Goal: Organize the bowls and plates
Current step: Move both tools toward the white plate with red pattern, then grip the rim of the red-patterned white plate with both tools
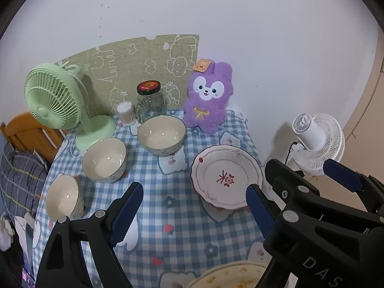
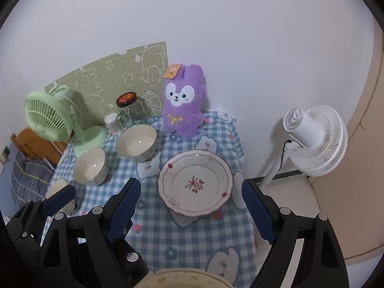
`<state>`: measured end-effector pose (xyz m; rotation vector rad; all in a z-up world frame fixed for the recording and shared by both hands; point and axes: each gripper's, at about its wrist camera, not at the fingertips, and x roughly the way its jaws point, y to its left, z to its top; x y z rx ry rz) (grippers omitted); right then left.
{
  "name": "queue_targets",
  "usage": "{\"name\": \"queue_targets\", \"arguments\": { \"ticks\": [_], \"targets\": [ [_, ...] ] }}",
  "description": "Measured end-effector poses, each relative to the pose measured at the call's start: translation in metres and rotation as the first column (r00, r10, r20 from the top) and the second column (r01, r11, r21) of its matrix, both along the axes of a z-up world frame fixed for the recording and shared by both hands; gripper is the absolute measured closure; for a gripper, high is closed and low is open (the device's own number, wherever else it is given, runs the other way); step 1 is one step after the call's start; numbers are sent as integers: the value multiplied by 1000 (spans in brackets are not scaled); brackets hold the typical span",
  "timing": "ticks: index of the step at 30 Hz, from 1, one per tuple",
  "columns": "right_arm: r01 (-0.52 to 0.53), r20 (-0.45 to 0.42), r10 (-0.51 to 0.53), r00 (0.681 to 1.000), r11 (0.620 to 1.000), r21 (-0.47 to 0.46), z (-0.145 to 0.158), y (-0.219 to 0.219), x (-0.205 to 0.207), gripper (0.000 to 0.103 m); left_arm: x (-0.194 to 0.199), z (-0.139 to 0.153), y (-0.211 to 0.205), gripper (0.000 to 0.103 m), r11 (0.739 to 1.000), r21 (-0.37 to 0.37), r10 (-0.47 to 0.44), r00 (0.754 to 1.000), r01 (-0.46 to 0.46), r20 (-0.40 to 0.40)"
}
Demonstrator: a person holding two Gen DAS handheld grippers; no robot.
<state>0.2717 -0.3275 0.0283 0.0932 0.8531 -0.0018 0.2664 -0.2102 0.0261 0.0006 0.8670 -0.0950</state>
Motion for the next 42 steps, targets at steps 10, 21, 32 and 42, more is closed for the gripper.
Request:
{"name": "queue_targets", "arguments": {
  "ticks": [10, 21, 32, 42],
  "targets": [
    [20, -35, -20, 999, 1000, -18, -33, -10, 41, 15, 46, -33, -9, 21, 1000, -11, -16, 999, 16, -29],
    [58, -63, -59, 996, 998, -13, -79, -26, 78, 15, 83, -73, -20, 23, 999, 21, -42, 998, 43, -45],
    [95, -94, -97, 991, 995, -22, -121, -34, 101, 15, 110, -117, -27, 30, 998, 18, -65, 994, 66, -90],
    [128, -154, -133, 979, 991, -43, -156, -42, 117, 20, 132, -149, -35, 34, 997, 24, -63, 987, 67, -146]
  ]
}}
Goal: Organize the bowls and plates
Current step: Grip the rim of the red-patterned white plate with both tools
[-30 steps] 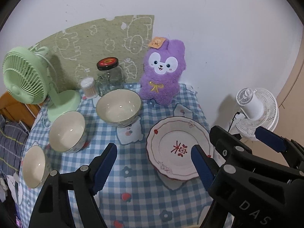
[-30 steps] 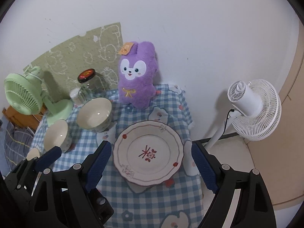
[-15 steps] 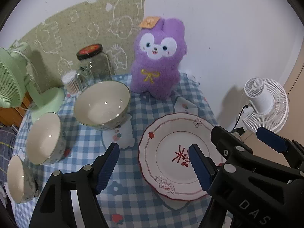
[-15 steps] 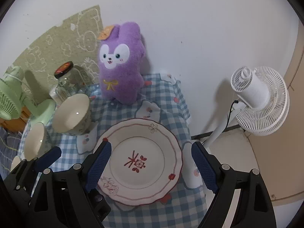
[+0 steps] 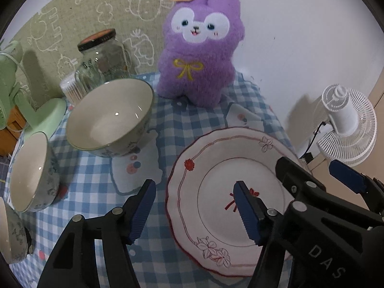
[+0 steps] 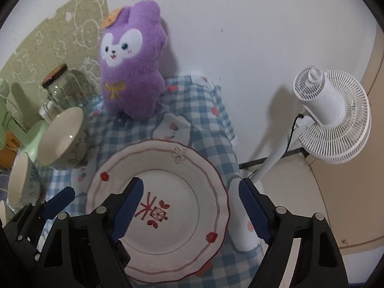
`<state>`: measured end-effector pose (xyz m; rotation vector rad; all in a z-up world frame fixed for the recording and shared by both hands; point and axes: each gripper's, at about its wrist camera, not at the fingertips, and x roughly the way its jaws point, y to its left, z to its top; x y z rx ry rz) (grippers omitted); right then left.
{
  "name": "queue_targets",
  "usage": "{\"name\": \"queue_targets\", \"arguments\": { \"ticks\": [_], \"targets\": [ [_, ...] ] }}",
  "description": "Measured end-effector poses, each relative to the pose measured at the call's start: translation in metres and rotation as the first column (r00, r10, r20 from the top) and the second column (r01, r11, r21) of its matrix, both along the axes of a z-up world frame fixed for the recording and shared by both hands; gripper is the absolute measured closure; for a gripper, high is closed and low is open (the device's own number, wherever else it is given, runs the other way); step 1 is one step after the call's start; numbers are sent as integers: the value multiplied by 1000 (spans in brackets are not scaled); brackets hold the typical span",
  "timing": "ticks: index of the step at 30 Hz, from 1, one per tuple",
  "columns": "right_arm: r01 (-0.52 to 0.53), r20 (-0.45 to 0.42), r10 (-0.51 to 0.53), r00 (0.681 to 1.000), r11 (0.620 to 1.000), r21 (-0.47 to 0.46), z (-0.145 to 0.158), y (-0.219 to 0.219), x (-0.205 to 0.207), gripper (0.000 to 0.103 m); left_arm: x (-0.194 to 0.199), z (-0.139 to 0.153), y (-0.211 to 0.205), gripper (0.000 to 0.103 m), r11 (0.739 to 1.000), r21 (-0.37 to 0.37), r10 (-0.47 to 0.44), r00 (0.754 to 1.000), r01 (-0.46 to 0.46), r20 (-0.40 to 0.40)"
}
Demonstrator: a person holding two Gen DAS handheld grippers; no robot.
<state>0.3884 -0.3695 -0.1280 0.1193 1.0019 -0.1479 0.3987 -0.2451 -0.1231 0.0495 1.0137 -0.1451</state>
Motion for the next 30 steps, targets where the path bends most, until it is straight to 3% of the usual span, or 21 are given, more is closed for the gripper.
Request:
{"name": "queue_targets", "arguments": {
  "ticks": [10, 16, 19, 21, 22, 30],
  "targets": [
    [-11, -66, 12, 998, 1000, 2, -26, -1, 10, 24, 11, -27, -7, 36, 999, 39, 0, 998, 3, -55],
    [0, -95, 0, 995, 1000, 2, -35, -6, 14, 32, 14, -37, -8, 48, 999, 33, -3, 996, 6, -84],
    [14, -104, -15, 994, 1000, -17, -38, -8, 15, 39, 12, -37, -9, 47, 999, 41, -10, 997, 13, -77],
    [44, -115, -51, 992, 997, -60, -39, -10, 16, 56, 12, -37, -9, 47, 999, 43, -16, 997, 19, -78],
    [46, -119, -54, 991, 996, -71, -40, -10, 16, 58, 12, -37, -9, 47, 998, 50, -23, 997, 27, -79],
    [-11, -127, -2, 992, 994, -107, -42, -7, 15, 59, 19, -39, -5, 49, 1000, 30, -7, 994, 11, -113]
  ]
}}
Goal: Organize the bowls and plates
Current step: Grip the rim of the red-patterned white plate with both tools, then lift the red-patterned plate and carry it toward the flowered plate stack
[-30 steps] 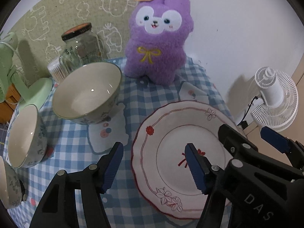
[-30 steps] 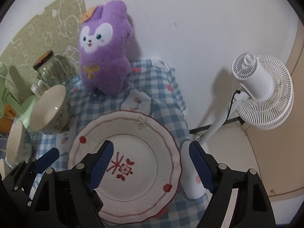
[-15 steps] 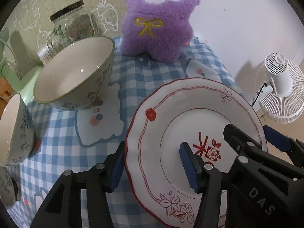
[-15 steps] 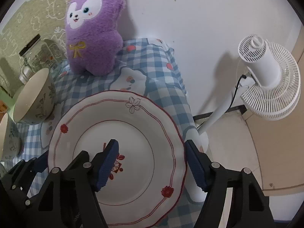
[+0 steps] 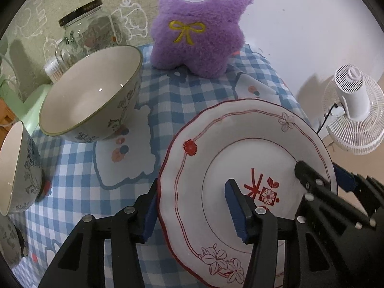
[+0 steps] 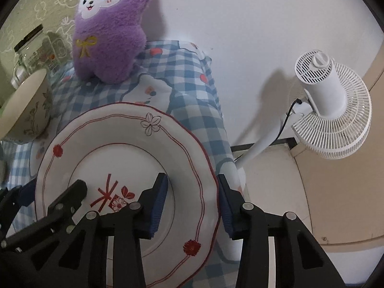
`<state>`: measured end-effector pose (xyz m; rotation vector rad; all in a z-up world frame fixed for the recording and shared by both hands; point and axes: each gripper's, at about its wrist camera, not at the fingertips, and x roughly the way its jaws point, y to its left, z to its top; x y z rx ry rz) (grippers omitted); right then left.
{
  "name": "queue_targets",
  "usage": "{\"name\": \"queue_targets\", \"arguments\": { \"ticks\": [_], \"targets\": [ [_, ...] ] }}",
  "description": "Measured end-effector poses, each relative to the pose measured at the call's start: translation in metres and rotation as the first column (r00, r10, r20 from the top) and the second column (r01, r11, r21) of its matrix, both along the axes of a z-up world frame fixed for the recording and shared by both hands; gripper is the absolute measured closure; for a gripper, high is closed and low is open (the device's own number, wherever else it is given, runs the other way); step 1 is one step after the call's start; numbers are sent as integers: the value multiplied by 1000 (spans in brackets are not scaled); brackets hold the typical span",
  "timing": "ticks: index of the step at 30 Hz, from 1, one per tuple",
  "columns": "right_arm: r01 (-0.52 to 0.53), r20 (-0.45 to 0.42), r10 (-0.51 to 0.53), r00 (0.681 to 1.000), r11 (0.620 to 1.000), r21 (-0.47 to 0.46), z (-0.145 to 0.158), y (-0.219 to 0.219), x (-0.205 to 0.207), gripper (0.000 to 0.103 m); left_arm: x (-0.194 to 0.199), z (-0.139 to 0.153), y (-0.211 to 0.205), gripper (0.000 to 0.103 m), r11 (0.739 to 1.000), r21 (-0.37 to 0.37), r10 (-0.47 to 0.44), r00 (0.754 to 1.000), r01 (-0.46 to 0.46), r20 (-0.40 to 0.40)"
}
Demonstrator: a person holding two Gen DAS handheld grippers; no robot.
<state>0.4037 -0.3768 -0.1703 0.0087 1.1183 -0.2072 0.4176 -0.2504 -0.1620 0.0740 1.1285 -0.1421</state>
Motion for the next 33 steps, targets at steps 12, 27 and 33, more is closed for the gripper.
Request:
{"name": "queue_targets", "arguments": {
  "ticks": [12, 27, 33],
  "targets": [
    [16, -37, -15, 999, 999, 36, 0, -3, -1, 60, -5, 2, -1, 57, 999, 42, -32, 999, 31, 22],
    [-30, -69, 33, 997, 998, 52, 12, 9, -21, 64, -22, 12, 11, 65, 987, 102, -125, 992, 121, 28],
    [-43, -53, 46, 998, 998, 49, 28, 15, -28, 64, -28, 21, 18, 65, 990, 89, -116, 993, 114, 29]
  ]
}}
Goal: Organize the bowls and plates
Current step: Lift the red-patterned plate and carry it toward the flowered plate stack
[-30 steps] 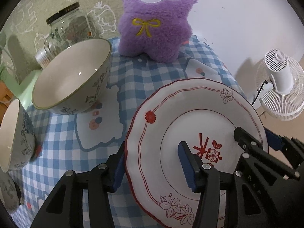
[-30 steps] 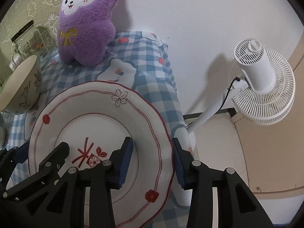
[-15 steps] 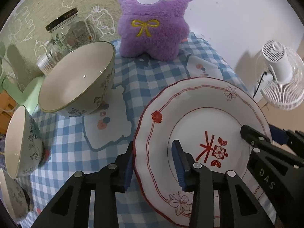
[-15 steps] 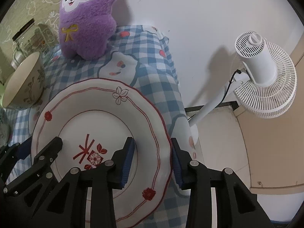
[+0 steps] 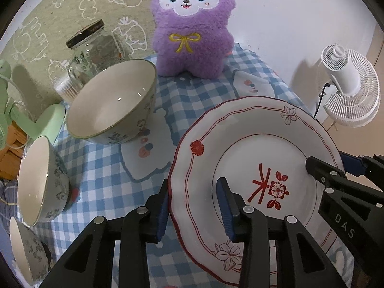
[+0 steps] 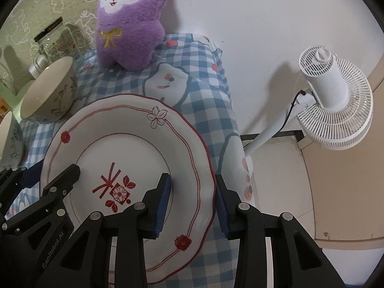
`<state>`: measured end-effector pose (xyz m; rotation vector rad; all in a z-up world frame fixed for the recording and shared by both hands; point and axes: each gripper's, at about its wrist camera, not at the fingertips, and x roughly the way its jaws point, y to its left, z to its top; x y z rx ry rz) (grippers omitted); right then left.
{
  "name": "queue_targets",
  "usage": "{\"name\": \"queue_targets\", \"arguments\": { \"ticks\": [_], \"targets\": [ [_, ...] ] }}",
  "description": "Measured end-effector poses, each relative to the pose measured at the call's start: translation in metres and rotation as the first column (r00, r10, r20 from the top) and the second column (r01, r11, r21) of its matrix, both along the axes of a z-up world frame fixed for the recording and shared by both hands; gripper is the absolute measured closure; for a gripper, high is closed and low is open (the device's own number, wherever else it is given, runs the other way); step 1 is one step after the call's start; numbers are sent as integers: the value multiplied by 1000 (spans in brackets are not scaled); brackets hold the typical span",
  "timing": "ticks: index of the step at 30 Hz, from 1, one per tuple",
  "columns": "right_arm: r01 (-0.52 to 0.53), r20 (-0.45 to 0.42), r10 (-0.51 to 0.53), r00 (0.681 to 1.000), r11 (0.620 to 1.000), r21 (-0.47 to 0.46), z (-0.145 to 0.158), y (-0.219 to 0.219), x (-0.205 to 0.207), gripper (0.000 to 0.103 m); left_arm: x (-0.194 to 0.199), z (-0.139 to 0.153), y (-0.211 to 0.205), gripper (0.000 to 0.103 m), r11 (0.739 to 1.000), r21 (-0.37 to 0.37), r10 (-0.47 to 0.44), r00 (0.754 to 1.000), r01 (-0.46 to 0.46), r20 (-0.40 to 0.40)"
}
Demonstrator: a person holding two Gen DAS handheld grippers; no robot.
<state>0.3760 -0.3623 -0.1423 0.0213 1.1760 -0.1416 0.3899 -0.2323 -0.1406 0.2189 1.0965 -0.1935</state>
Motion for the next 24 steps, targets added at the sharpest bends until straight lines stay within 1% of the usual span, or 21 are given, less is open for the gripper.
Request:
{"name": "queue_targets", "arguments": {
  "ticks": [3, 9, 14, 19, 24],
  "targets": [
    [-4, 10, 4, 1000, 1000, 1, 11, 2, -5, 64, -5, 7, 4, 65, 1000, -13, 8, 1000, -8, -4],
    [-22, 31, 23, 999, 1000, -6, 33, 6, -16, 64, -18, 28, 8, 66, 1000, -14, 12, 1000, -12, 25],
    [-43, 56, 43, 998, 999, -11, 56, 9, -30, 64, -31, 49, 14, 66, 999, -27, 25, 999, -24, 34],
    [-55, 67, 55, 996, 998, -11, 71, 10, -46, 64, -51, 70, 14, 65, 1000, -11, 26, 997, -25, 79],
    [-70, 81, 72, 994, 997, -17, 86, 10, -63, 64, -68, 82, 16, 65, 999, -25, 37, 997, -36, 74]
  ]
}}
